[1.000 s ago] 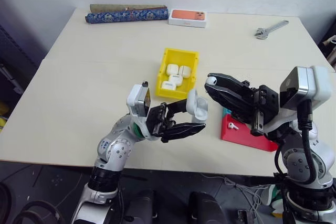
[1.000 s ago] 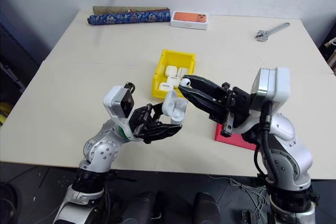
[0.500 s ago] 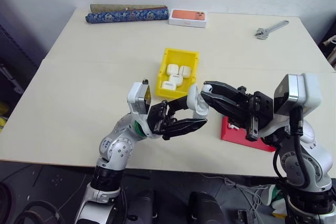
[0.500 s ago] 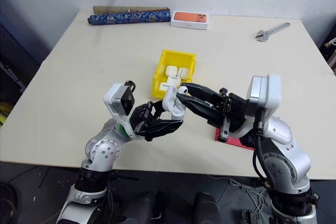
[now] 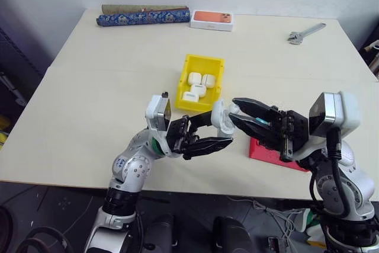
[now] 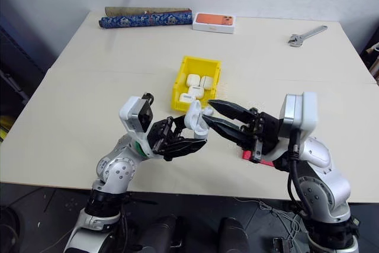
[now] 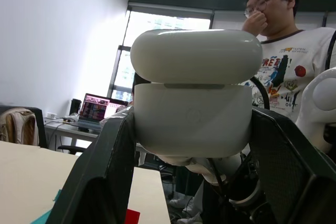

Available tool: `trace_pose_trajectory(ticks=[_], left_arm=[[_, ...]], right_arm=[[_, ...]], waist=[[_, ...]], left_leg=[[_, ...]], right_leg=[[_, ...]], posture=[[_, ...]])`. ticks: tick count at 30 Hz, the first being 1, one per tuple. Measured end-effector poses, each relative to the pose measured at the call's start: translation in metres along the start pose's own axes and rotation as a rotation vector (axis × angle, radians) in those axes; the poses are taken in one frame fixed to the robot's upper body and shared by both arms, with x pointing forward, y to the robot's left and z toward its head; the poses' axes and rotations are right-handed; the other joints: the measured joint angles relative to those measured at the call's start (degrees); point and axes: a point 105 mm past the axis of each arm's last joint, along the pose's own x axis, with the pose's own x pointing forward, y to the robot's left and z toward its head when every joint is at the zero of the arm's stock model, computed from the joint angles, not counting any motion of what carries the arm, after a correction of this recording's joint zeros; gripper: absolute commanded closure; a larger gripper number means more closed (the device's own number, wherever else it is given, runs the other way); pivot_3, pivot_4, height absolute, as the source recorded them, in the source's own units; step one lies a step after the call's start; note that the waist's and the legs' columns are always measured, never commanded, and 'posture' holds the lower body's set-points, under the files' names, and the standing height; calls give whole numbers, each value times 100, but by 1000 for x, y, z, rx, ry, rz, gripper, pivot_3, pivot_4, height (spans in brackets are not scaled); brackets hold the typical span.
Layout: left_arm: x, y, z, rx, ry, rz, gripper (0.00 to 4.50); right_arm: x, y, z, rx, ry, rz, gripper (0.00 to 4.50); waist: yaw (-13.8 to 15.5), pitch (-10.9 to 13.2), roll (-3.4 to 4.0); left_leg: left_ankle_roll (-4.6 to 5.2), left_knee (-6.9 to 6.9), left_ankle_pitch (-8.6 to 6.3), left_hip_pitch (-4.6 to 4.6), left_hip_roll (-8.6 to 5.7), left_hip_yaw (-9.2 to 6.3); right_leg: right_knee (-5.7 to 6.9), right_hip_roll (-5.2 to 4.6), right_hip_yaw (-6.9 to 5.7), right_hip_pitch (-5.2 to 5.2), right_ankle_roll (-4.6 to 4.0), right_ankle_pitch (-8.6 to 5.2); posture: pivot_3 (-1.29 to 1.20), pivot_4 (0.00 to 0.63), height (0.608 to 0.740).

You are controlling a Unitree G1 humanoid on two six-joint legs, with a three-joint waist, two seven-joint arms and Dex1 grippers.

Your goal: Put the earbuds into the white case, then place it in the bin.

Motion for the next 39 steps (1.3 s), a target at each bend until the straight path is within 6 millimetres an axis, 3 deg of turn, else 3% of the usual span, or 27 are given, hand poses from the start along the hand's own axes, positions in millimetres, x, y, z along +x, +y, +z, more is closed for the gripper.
trace_pose_trajectory(ticks=[6,8,14,16,19,21,23,26,28,30,33,37,39], left_arm=[[5,-2,4,24,-17,-34,1725],[5,-2,3,28,-8,-33,1725],[-16,0,1,72,83,4,1725],[-22,-2,-2,80,114,5,1725],[-43,-4,-9,85,177,46,1725],[-51,-3,-10,88,195,75,1725],[-50,-2,-10,103,193,73,1725],[-52,0,-8,124,192,84,1725],[-51,0,-7,131,191,82,1725],[-50,1,-7,135,191,80,1725],[-48,1,-7,138,188,79,1725],[-47,4,-8,137,184,87,1725],[-43,5,-9,139,176,82,1725]], right_arm=[[-15,2,-16,22,55,-8,33],[-23,1,-16,21,68,-28,33],[-82,-9,2,-85,233,-182,33],[-114,-15,0,-105,334,-272,33],[-199,-31,4,-176,582,-525,33],[-242,-33,8,-212,670,-673,33],[-276,-33,9,-233,788,-771,33],[-304,-31,12,-251,930,-828,33],[-304,-38,12,-263,1006,-813,33],[-288,-48,13,-277,1041,-732,33],[-246,-62,14,-294,1039,-546,33],[-179,-99,22,-292,1010,-374,33],[-153,-111,22,-296,1020,-297,399]], waist=[[7,0,0],[11,0,0],[20,0,0],[19,0,0],[57,0,0],[42,0,0],[11,-1,2],[-28,-2,10],[-82,-5,15],[-136,-8,22],[-144,-10,27],[-153,-6,35],[-121,-6,32]], left_leg=[[0,-2,0,0,0,0],[0,-2,0,0,0,0],[2,-6,-1,1,1,1],[2,-7,-1,3,0,6],[12,-8,-4,3,-4,12],[12,-9,-5,4,-2,18],[12,-9,-5,7,-1,25],[7,-17,-6,19,6,36],[5,-18,-6,26,10,43],[4,-19,-6,32,12,45],[0,-19,-6,40,17,45],[2,-13,-6,40,18,49],[-7,-14,-8,32,26,25]], right_leg=[[-3,0,-1,0,1,0],[-3,-1,-1,0,1,1],[-11,0,-3,4,2,1],[-13,-1,-1,5,3,2],[-26,-3,1,6,4,2],[-49,-3,6,5,8,4],[-50,-6,15,5,11,6],[-51,-5,25,4,11,6],[-48,-5,31,5,11,6],[-45,-5,35,6,11,6],[-40,-3,35,10,11,6],[-39,-10,37,6,4,13],[-48,-15,36,10,-2,13]], posture=[[0,150,740],[0,150,740],[0,150,740],[0,150,740],[0,150,740],[0,150,740],[0,150,740],[0,150,740],[0,150,740],[0,150,740],[0,150,740],[0,150,740],[0,150,740]])
